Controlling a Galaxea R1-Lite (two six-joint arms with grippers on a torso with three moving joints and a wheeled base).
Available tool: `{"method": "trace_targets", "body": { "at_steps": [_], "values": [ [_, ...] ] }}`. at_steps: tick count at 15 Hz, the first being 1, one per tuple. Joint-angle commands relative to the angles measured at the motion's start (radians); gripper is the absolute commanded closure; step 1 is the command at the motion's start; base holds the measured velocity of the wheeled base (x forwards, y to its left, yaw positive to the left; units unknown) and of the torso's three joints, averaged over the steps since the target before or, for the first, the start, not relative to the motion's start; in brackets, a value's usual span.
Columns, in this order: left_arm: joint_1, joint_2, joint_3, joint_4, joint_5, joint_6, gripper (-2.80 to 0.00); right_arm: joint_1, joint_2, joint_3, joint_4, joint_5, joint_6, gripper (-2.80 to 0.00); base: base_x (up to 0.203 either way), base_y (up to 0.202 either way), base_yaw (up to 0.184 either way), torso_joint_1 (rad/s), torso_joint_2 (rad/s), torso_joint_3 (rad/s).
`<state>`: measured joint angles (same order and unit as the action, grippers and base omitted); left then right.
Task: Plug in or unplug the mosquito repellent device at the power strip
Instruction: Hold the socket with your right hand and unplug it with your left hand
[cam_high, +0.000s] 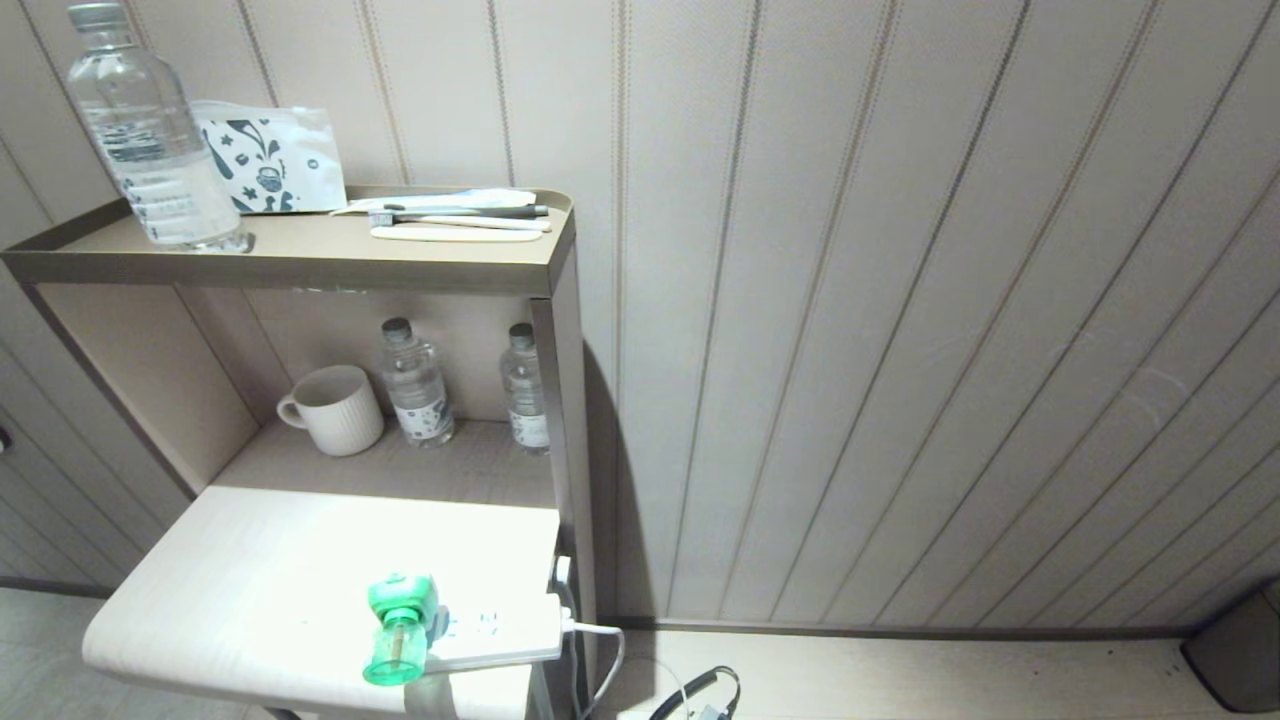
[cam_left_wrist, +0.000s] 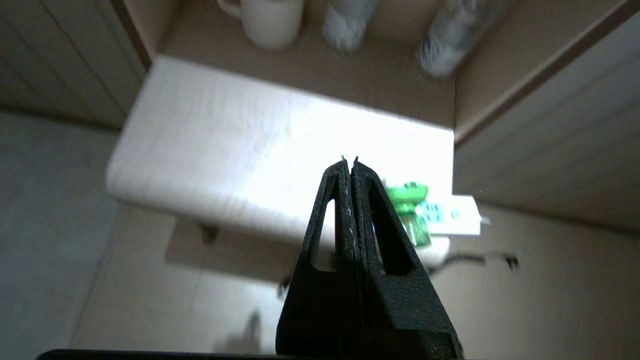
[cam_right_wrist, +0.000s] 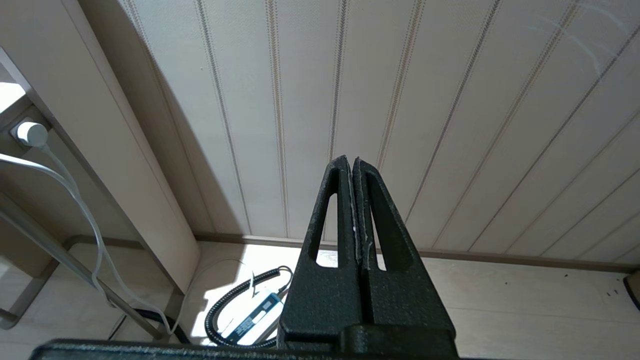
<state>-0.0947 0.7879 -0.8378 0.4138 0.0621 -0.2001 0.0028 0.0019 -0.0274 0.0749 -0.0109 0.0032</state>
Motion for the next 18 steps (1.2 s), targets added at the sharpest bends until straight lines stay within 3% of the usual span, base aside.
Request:
{"method": "trace_targets", "body": {
  "at_steps": [1,3,6,8,11,12,13,18],
  "values": [
    [-0.053,0.341,-0.277,0.408,-0.027,-0.041,0.0,0.0,0.0,0.0,0.0,0.0,0.0,0.0,0.0,0.0,0.0,0.0,0.0,0.0],
    [-0.084,0.529,-0.422,0.638,-0.131,-0.07,0.0,0.0,0.0,0.0,0.0,0.0,0.0,0.0,0.0,0.0,0.0,0.0,0.0,0.0],
    [-0.117,0.767,-0.573,0.835,-0.239,-0.095,0.0,0.0,0.0,0.0,0.0,0.0,0.0,0.0,0.0,0.0,0.0,0.0,0.0,0.0],
    [-0.156,0.865,-0.649,0.921,-0.285,-0.115,0.0,0.0,0.0,0.0,0.0,0.0,0.0,0.0,0.0,0.0,0.0,0.0,0.0,0.0],
    [-0.191,0.943,-0.728,0.929,-0.291,-0.228,0.0,0.0,0.001,0.0,0.0,0.0,0.0,0.0,0.0,0.0,0.0,0.0,0.0,0.0],
    [-0.198,0.972,-0.745,0.929,-0.277,-0.249,-1.8,0.0,0.0,0.0,0.0,0.0,0.0,0.0,0.0,0.0,0.0,0.0,0.0,0.0],
    [-0.211,1.002,-0.753,0.93,-0.255,-0.258,-2.8,0.0,0.0,0.0,0.0,0.0,0.0,0.0,0.0,0.0,0.0,0.0,0.0,0.0],
    [-0.245,1.112,-0.729,0.86,-0.203,-0.329,-2.8,0.0,0.0,0.0,0.002,0.0,0.0,0.0,0.0,0.0,0.0,0.0,0.0,0.0]
  ]
}}
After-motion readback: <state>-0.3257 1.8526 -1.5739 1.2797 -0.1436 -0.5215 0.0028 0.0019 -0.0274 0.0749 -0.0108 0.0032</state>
